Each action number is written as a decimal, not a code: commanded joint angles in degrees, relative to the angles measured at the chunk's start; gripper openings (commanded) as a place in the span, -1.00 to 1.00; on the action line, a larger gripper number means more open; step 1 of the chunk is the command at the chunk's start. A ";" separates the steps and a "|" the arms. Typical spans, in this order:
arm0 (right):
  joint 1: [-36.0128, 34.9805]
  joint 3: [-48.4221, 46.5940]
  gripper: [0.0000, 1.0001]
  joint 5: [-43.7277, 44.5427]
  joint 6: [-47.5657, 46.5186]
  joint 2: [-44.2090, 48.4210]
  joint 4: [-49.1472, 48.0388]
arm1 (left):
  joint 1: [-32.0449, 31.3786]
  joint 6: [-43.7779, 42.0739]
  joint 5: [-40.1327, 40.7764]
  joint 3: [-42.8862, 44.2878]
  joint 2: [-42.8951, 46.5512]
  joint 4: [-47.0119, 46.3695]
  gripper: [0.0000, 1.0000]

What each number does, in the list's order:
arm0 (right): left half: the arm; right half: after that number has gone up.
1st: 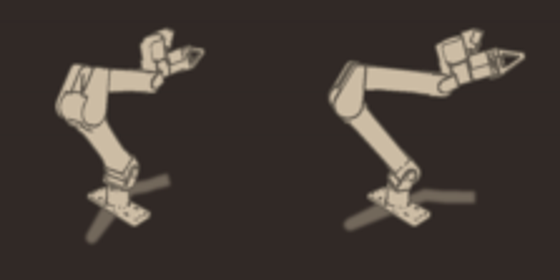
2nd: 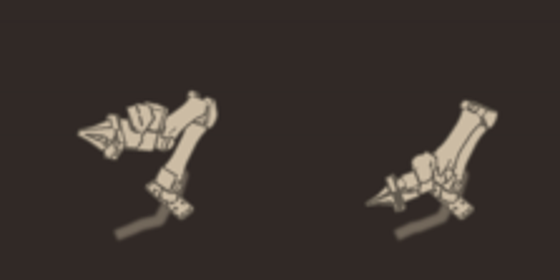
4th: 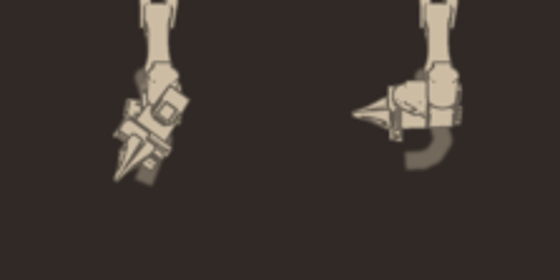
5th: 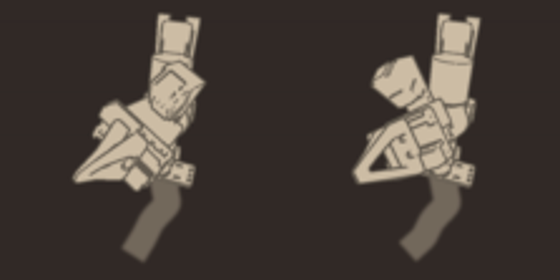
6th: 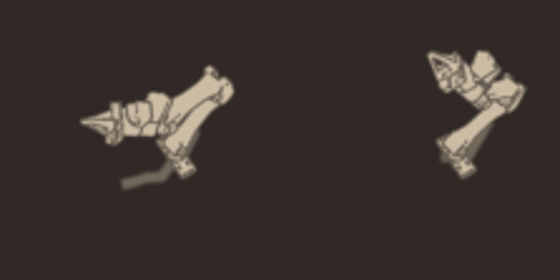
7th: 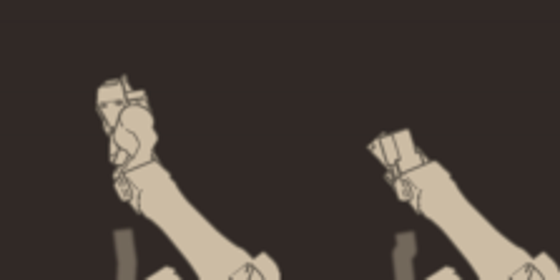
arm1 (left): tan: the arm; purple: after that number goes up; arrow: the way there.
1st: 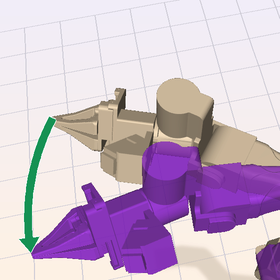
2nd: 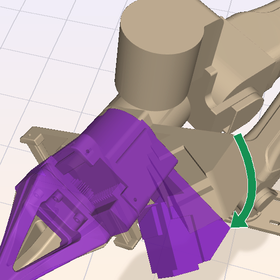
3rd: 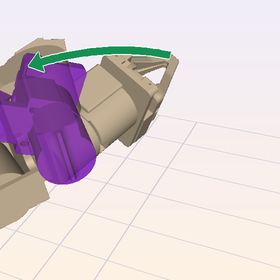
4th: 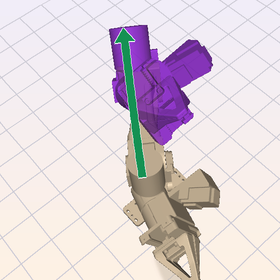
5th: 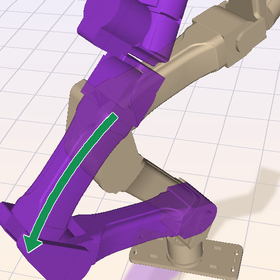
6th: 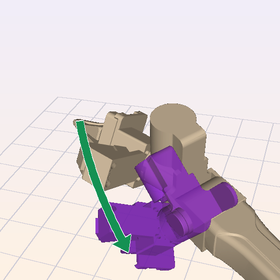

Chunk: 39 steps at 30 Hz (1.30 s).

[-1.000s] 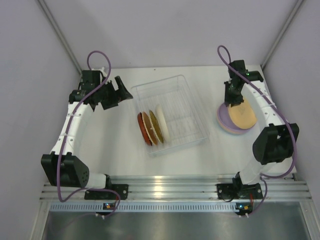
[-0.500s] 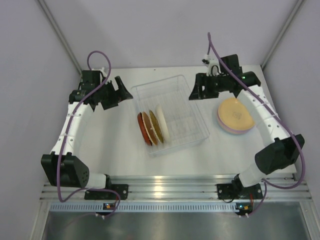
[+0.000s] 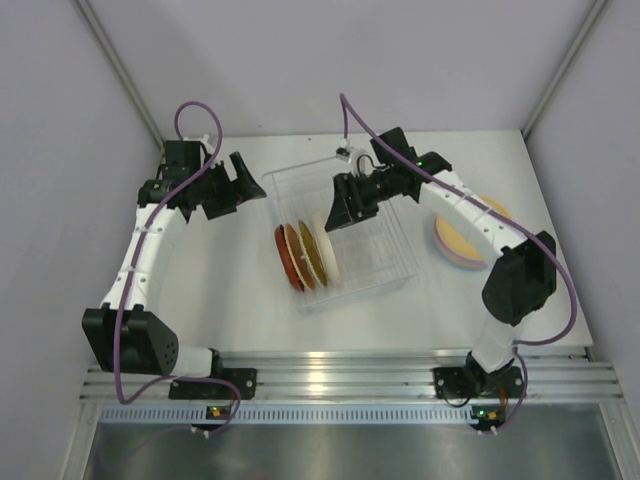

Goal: Unload the plates from the dish rack

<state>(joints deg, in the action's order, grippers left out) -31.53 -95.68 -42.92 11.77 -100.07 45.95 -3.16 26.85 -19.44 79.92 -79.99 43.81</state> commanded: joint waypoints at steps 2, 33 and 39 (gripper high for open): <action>-2.04 -2.23 0.24 -3.49 -0.26 -2.05 -2.71 | -0.27 -0.66 0.02 0.41 1.67 -0.48 0.93; -4.68 0.76 -0.63 -7.80 -1.84 -5.66 -1.66 | -0.27 -0.92 0.54 -0.47 2.11 -0.66 0.93; -4.68 0.67 -1.00 -8.50 -1.75 -5.92 -1.83 | -0.27 -1.01 0.63 -0.47 2.29 -0.31 0.93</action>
<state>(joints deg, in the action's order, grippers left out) -34.87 -94.61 -50.00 11.62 -105.65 46.35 -3.16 26.83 -19.16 79.50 -79.99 43.79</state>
